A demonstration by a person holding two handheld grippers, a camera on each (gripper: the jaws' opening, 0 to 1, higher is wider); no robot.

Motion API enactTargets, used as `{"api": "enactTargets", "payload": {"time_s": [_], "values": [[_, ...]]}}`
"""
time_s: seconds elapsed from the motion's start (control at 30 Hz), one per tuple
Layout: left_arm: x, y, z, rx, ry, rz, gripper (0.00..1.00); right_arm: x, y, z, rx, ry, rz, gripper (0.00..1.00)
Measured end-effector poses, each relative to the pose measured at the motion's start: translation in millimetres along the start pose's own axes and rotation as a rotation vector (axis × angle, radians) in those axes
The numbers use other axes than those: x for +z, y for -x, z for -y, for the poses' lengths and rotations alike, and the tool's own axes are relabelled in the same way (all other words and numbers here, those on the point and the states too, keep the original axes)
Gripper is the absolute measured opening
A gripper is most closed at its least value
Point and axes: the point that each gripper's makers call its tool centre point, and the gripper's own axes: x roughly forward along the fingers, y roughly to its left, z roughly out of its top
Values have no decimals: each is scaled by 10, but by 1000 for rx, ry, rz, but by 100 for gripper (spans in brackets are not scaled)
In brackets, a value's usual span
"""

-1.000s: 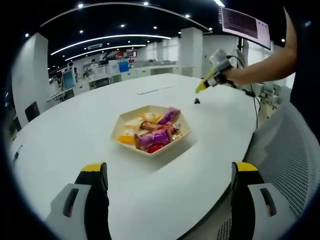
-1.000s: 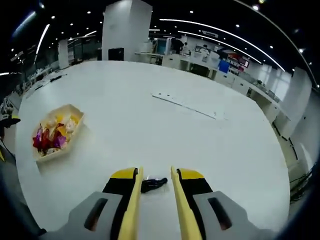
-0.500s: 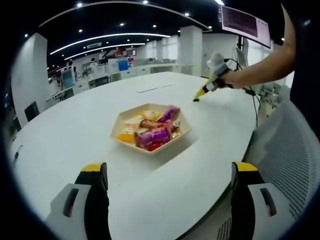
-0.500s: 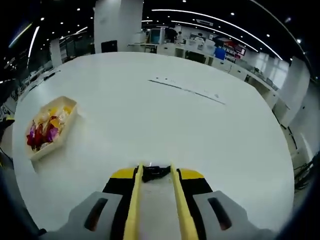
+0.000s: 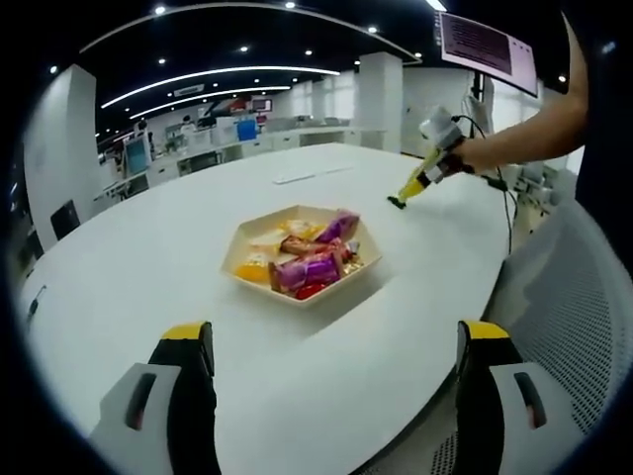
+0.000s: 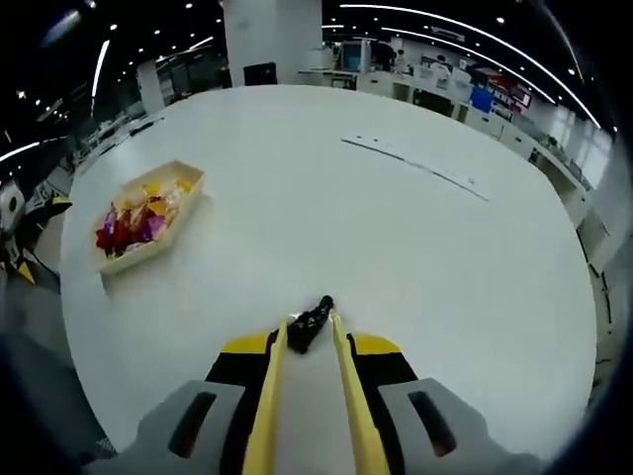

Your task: Place the target food into the container with the food tongs after gripping and lifting it, then release it inside without dropping or visibly crushing the food.

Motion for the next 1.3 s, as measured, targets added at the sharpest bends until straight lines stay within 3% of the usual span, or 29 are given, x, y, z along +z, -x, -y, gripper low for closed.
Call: {"api": "enactTargets", "payload": {"time_s": [0.2,0.4,0.5,0.67,0.97,1.3], "values": [[8,2,-9,4,1,4,98,90,-3,-100,17,-48,21,28],[-3,2,-10,5,-5,0,98,0,-145,-62,-42,-204,-12,29],[-1,2,-5,4,-4,-2,98,5,-145,-53,-52,-228,-11,28],[-4,2,-15,6,-7,0,97,-8,-125,-51,-59,-119,-53,22],[-7,4,-21,8,-6,2,97,58,-112,-79,-30,-85,-52,20],[43,20,-52,16,25,29,99,300,92,-17,-22,-61,-28,21]]}}
